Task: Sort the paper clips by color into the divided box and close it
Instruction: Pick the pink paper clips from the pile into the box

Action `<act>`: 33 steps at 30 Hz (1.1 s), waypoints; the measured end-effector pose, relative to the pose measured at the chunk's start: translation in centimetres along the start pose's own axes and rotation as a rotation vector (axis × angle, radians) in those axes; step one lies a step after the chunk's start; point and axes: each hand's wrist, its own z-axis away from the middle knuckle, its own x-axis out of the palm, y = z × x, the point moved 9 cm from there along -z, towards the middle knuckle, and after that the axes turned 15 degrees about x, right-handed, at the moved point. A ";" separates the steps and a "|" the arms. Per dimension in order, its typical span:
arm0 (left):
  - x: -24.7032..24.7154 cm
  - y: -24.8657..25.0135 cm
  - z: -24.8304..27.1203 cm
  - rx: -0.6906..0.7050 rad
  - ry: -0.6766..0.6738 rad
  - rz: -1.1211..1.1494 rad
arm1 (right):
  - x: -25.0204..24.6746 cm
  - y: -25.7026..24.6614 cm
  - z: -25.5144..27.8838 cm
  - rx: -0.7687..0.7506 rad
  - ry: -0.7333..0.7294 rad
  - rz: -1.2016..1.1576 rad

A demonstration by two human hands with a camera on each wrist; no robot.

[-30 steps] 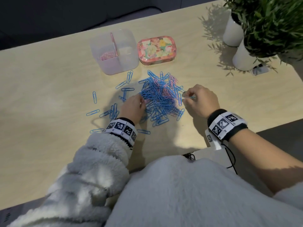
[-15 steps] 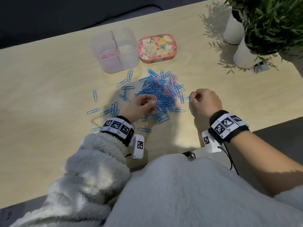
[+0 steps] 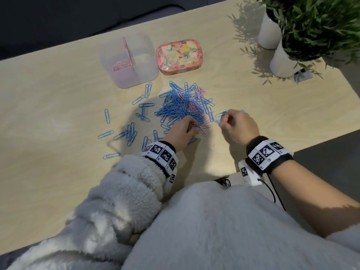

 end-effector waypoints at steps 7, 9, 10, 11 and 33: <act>-0.1 0.4 -1.3 -0.032 0.029 -0.118 | 0.7 -3.3 0.7 -0.249 0.013 0.229; -0.1 0.2 -1.3 -0.028 0.022 -0.159 | 1.9 -4.0 0.4 -0.228 -0.038 0.227; -0.1 0.1 -1.2 -0.020 0.010 -0.199 | 2.1 -4.0 0.2 -0.209 -0.040 0.212; -0.3 0.0 -1.1 -0.013 -0.001 -0.250 | 2.2 -4.1 0.1 -0.207 -0.036 0.206; -1.2 0.8 -2.7 -0.058 0.061 -0.271 | 1.3 0.9 -2.5 0.280 -0.369 -0.949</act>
